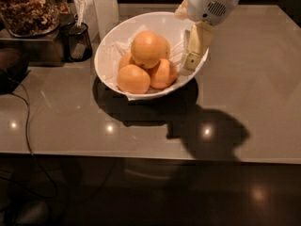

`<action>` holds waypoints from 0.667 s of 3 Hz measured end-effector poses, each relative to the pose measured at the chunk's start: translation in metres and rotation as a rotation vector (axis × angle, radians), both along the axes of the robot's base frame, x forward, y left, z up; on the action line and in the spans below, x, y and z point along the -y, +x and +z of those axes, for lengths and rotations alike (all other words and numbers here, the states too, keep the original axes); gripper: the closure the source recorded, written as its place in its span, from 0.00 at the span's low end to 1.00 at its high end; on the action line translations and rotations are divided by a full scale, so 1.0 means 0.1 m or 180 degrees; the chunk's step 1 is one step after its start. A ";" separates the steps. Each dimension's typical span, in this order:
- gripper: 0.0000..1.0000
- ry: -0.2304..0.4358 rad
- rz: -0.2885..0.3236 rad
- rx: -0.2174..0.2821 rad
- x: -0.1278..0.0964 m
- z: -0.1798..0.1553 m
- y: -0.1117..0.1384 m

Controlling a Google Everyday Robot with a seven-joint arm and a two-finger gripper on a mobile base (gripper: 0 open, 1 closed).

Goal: Pick orange from white bowl

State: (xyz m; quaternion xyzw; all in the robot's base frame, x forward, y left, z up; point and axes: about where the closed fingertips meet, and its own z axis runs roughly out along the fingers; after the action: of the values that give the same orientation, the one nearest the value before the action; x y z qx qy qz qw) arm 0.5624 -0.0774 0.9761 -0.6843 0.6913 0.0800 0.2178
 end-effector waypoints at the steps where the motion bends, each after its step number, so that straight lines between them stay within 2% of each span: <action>1: 0.00 -0.0015 0.0147 -0.0068 -0.16 -0.05 0.09; 2: 0.00 -0.0014 0.0153 -0.0070 -0.17 -0.05 0.10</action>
Offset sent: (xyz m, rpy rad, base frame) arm 0.0085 0.0139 -0.0042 -0.0041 0.0188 0.0411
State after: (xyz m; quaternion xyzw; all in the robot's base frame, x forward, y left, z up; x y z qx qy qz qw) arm 0.5723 -0.0607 0.9713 -0.7003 0.6772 0.0912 0.2068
